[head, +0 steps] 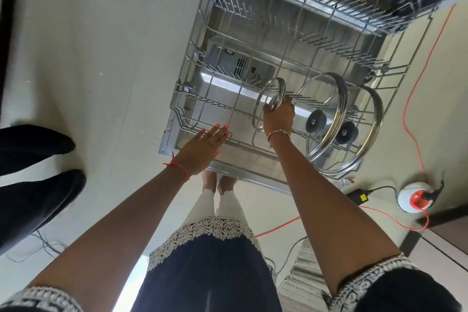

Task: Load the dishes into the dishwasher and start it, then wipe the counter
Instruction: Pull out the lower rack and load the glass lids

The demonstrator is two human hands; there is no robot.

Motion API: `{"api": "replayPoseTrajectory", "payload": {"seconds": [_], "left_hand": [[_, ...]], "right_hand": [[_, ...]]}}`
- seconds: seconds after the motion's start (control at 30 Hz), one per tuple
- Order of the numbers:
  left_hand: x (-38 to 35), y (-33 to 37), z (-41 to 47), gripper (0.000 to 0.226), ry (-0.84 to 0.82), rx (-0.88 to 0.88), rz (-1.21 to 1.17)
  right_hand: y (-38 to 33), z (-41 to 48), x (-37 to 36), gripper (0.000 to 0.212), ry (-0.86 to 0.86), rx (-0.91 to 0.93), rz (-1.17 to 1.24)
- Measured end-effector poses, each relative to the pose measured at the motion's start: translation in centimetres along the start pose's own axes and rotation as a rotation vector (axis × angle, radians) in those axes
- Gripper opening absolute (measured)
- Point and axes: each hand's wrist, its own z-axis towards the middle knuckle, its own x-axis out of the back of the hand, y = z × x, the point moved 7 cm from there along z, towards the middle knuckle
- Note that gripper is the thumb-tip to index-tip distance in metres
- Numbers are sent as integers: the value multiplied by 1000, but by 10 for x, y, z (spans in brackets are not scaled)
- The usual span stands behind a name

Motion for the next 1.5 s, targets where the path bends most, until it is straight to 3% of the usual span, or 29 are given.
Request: {"api": "replayPoseTrajectory", "payload": {"seconds": [0.2,0.37,0.5,0.67,0.83,0.93,1.17,1.5], "left_hand": [[39,4,-16,56,60,54,36],[103,10,-45,58,171,95,21],[159,16,-75,67,119,219,34],[235,31,-128,73,193,261,61],[289,47,-184,76,260,335,78],[324,49,-208,91,354,387,164],[391,4,-235,77,470,453,98],[534,-125,-244,73,628,429,142]], "right_hand": [[-10,-23,17,61,-54,26,-69],[-50,-62,45,60,-166,219,-221],[-90,-101,71,59,-264,375,-366],[-150,-149,115,47,-298,523,-537],[-201,-196,147,44,-315,634,-545],[-224,-216,154,50,-342,667,-552],[-312,-239,173,48,-317,805,-462],[-513,-250,171,41,-123,1000,-320]]}}
